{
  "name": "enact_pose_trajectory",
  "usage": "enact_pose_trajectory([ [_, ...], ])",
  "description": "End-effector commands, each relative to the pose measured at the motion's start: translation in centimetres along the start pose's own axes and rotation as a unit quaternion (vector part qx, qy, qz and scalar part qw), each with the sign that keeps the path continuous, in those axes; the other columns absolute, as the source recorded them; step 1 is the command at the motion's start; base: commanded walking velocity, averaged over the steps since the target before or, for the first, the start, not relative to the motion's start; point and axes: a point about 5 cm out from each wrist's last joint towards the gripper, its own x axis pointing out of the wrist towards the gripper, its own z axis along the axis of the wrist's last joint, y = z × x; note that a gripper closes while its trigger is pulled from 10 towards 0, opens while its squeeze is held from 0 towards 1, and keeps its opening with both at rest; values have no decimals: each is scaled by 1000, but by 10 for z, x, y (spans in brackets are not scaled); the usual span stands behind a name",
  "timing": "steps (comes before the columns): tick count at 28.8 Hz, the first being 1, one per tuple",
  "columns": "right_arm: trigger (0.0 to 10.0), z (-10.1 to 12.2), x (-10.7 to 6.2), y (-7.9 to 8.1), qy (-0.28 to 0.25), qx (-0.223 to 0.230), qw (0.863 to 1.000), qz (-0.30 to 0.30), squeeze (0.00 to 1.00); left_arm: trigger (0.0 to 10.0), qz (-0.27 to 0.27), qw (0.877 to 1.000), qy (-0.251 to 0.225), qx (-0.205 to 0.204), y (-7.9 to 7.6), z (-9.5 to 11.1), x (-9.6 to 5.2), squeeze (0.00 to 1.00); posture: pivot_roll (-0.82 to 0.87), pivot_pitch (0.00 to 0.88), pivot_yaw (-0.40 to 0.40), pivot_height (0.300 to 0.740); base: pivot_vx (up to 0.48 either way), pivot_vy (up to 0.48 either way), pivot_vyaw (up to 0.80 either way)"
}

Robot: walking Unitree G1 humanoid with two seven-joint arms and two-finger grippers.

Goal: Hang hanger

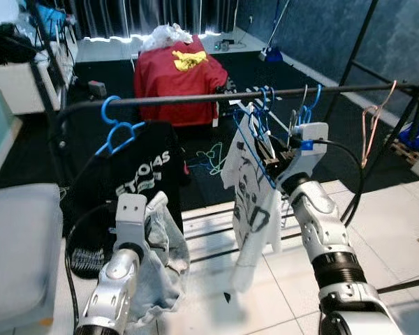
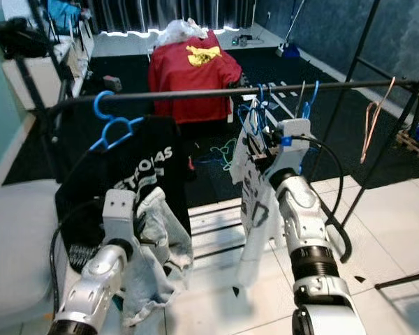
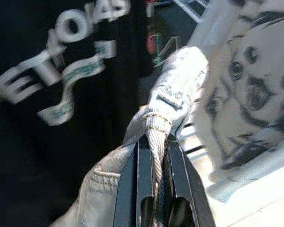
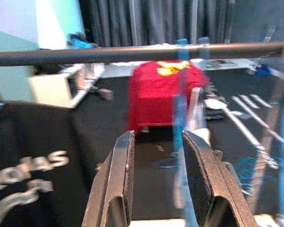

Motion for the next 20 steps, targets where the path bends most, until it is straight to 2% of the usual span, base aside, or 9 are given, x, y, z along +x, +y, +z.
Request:
enact_pose_trajectory([
  [1,10000,-1,2,7,2,5,1000,9,0,10000,4,1000,-7,6,4,3,1,0,6,0,-45,740,322,0,0],
  [17,10000,-3,2,8,10,18,1000,10,20,10000,4,1000,-7,6,4,3,0,0,7,0,-46,740,321,0,0],
  [18,10000,-2,1,8,8,23,1000,7,749,10000,5,1000,-7,6,4,3,0,0,8,0,-48,740,315,0,0],
  [19,10000,-2,1,8,8,23,1000,7,749,10000,5,1000,-7,6,4,3,0,0,8,0,-48,740,315,0,0],
  [20,10000,-2,1,7,10,27,1000,5,1000,10000,5,1000,-6,7,4,3,0,0,8,0,-47,740,315,0,0],
])
